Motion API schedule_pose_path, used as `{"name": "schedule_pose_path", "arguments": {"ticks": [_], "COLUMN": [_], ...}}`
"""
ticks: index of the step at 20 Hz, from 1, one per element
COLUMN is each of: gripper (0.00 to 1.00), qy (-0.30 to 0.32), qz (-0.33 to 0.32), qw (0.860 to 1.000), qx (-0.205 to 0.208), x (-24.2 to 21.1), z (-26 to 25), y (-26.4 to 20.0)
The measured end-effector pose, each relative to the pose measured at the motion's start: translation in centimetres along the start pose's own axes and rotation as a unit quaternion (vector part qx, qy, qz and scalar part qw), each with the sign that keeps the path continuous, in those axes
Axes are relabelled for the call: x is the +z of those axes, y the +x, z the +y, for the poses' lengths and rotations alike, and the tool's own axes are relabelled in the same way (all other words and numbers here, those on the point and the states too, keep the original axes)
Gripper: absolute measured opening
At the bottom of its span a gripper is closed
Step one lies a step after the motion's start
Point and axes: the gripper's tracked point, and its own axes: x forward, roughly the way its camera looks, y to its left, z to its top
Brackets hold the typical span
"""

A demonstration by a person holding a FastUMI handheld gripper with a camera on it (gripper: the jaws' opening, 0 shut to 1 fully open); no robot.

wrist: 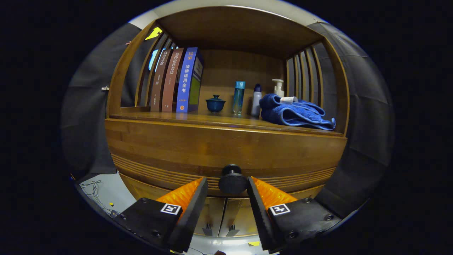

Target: Pull open the drawer, take out the items inside it, and place them on the countertop above the cabinet.

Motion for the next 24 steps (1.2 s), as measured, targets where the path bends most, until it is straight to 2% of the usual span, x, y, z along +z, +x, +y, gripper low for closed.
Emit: {"name": "schedule_pose_path", "arguments": {"ticks": [2,4,5,7,8,9,10,11,17,24], "gripper": [0.76,0.68,0.6,0.52,0.52,0.45,0.45,0.39,0.39,0.39], "qy": [0.014,0.027,0.025,0.032,0.042,0.049,0.048,0.044,0.052,0.046], "qz": [-0.01,-0.007,0.003,0.008,0.005,0.001,0.001,0.003,0.007,0.007], "qw": [1.0,1.0,1.0,0.999,0.999,0.999,0.999,0.999,0.998,0.999], "qx": [-0.001,0.001,0.006,0.014,0.02,0.021,0.02,0.018,0.026,0.012], "x": [0.4,0.4,0.2,0.1,0.1,0.2,0.4,0.2,-0.1,-0.9], "z": [-0.4,-0.6,-0.8,-0.8,-0.6,-0.6,-0.6,-0.6,-0.5,-0.9], "y": [0.4,1.1,1.1,1.1,1.6,1.3,1.2,1.3,-1.9,-7.5]}}
